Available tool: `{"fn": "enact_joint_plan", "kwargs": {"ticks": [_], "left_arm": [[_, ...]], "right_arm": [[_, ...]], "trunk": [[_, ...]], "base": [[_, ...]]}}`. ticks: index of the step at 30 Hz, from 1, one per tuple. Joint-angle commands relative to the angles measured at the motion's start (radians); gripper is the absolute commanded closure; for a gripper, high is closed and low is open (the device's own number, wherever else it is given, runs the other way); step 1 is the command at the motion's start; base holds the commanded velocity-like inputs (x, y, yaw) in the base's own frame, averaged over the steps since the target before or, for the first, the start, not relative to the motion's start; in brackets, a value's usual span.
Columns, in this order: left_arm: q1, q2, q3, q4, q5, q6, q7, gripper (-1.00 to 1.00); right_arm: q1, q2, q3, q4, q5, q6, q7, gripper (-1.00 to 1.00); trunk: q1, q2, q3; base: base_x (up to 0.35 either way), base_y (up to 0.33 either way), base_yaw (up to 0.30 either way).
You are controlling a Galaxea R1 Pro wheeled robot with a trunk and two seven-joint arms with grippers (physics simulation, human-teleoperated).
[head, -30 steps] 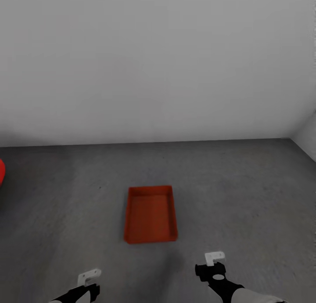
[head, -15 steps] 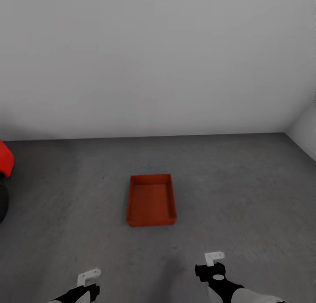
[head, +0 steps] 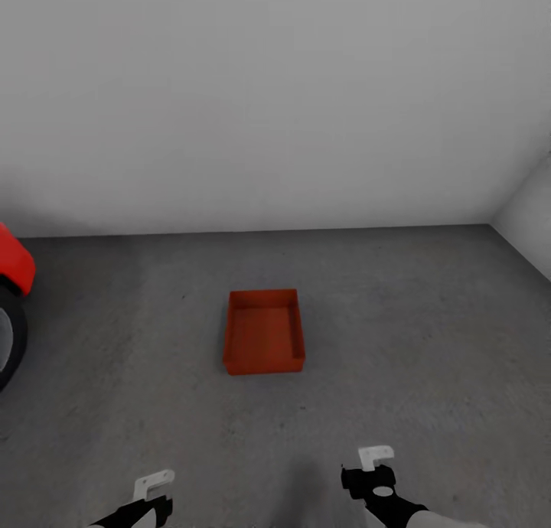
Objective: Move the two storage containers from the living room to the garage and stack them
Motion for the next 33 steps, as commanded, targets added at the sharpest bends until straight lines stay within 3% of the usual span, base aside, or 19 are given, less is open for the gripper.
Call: {"fn": "enact_joint_plan", "kwargs": {"ticks": [1,6,9,15,23,27,29,33], "left_arm": [[0.0,0.0,-0.009,0.0,0.007,0.002,0.002,-1.0],[0.001,0.003,-0.009,0.0,0.007,-0.001,0.002,-1.0],[-0.001,0.014,-0.008,0.0,0.007,-0.002,0.0,-1.0],[0.005,0.022,-0.009,0.0,0.006,-0.004,-0.005,-1.0],[0.093,0.022,-0.009,0.0,0.005,-0.005,-0.008,-1.0],[0.142,0.02,-0.009,0.0,0.004,-0.006,-0.014,-1.0],[0.172,0.019,-0.009,0.0,0.004,-0.006,-0.025,-1.0],[0.213,0.016,-0.009,0.001,0.004,-0.006,-0.072,-1.0]], "right_arm": [[0.005,0.0,0.009,0.003,-0.009,-0.007,-0.002,-1.0],[0.048,-0.009,0.007,0.004,-0.01,-0.012,-0.002,-1.0],[0.081,-0.033,0.006,0.003,-0.011,-0.012,-0.002,-1.0],[0.203,-0.077,0.006,0.003,-0.012,-0.012,0.005,-1.0],[0.326,-0.086,0.006,0.004,-0.012,-0.011,0.029,-1.0],[0.379,-0.088,0.005,0.004,-0.012,-0.013,0.08,-1.0],[0.404,-0.089,0.004,0.004,-0.023,-0.015,0.124,-1.0],[0.436,-0.089,0.005,0.004,-0.092,-0.015,0.19,-1.0]], "trunk": [[0.0,-0.001,-0.001],[0.0,-0.001,-0.001],[0.0,-0.001,-0.001],[0.0,-0.001,-0.001],[0.0,-0.001,-0.001],[0.0,-0.001,-0.001],[0.0,-0.001,-0.001],[0.0,-0.001,-0.001]], "base": [[-0.042,0.0,0.0],[-0.017,0.0,0.0],[-0.004,0.0,0.0],[-0.001,0.0,0.0],[0.0,0.0,0.0],[0.0,0.0,0.0],[0.0,0.0,0.0],[0.0,0.0,0.0]]}}
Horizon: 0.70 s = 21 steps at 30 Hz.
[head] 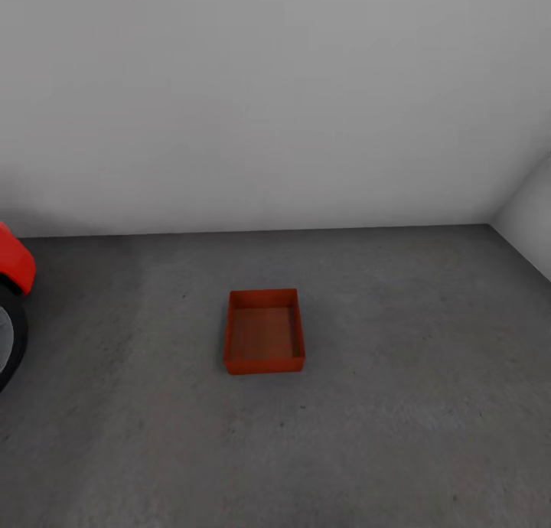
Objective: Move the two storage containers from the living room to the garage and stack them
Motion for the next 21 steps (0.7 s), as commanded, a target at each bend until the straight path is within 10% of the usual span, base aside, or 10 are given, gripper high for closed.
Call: {"fn": "enact_joint_plan", "kwargs": {"ticks": [1,21], "left_arm": [[0.008,0.0,-0.009,0.0,0.007,0.002,-0.011,-1.0],[0.105,0.0,-0.01,-0.001,0.0,-0.034,-0.096,-1.0]], "right_arm": [[0.004,0.001,0.009,0.003,-0.021,-0.007,0.006,-1.0],[0.026,0.008,0.011,0.002,-0.069,-0.014,0.026,-1.0]], "trunk": [[0.0,0.0,-0.001],[0.0,0.0,-0.001]], "base": [[0.0,0.0,0.0],[0.0,0.0,0.0]]}}
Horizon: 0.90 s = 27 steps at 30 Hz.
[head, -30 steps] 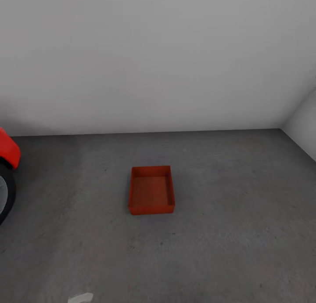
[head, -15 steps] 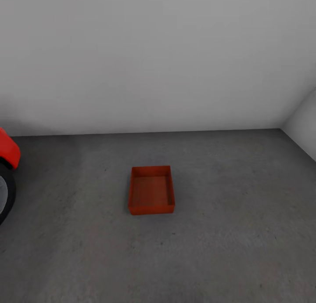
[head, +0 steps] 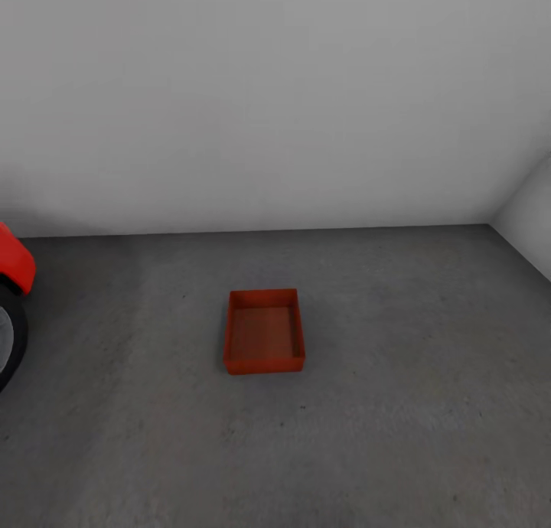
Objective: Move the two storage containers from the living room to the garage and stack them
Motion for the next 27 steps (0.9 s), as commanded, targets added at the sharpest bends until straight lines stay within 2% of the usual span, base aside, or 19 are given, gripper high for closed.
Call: {"fn": "enact_joint_plan", "kwargs": {"ticks": [1,10,27], "left_arm": [[0.001,0.0,-0.009,0.0,0.008,-0.006,0.002,-1.0],[0.007,0.0,-0.008,-0.001,0.009,-0.028,0.002,-1.0],[0.007,-0.005,-0.006,-0.003,0.01,-0.031,-0.008,-1.0]], "right_arm": [[-0.001,0.001,0.008,0.003,-0.01,-0.006,0.001,-1.0],[-0.001,0.007,0.009,0.003,-0.011,-0.006,-0.006,-1.0],[-0.001,0.011,0.008,0.004,-0.012,-0.005,-0.006,-1.0]], "trunk": [[0.0,0.0,-0.001],[0.0,0.0,0.001],[0.0,0.0,0.027]], "base": [[0.0,0.0,0.0],[0.0,0.0,0.0],[0.0,0.0,0.0]]}}
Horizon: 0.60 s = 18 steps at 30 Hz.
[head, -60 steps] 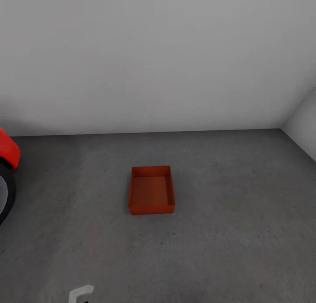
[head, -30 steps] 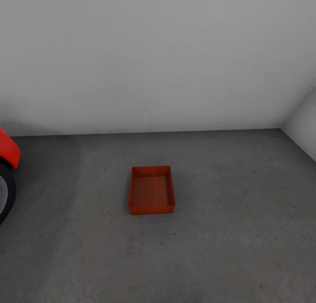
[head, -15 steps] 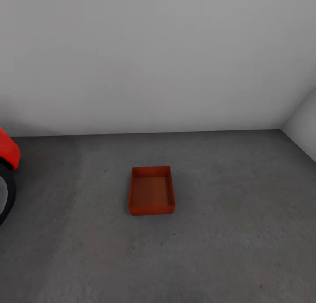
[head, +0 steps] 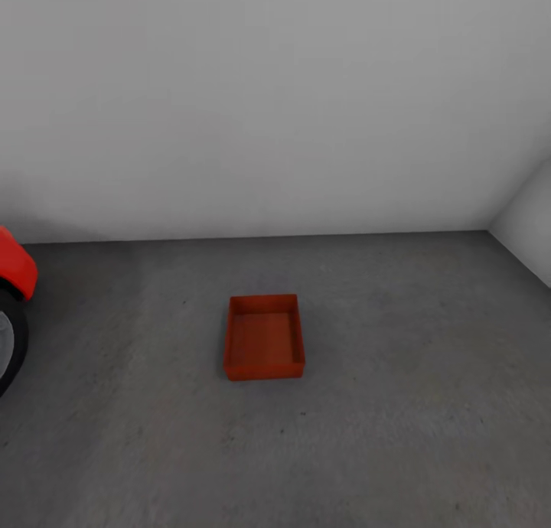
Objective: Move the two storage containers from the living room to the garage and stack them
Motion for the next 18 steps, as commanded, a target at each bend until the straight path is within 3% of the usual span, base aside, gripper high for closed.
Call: {"fn": "enact_joint_plan", "kwargs": {"ticks": [1,18], "left_arm": [[0.0,0.0,-0.008,0.0,0.006,-0.003,0.003,-1.0],[0.0,0.003,-0.011,-0.004,0.005,-0.003,0.003,-1.0]], "right_arm": [[-0.001,0.0,0.008,0.003,-0.01,-0.006,0.001,-1.0],[-0.001,0.002,0.009,0.003,-0.01,0.003,-0.002,-1.0]], "trunk": [[0.0,0.0,0.001],[0.0,0.0,0.029]], "base": [[0.0,0.0,0.0],[0.0,0.0,0.0]]}}
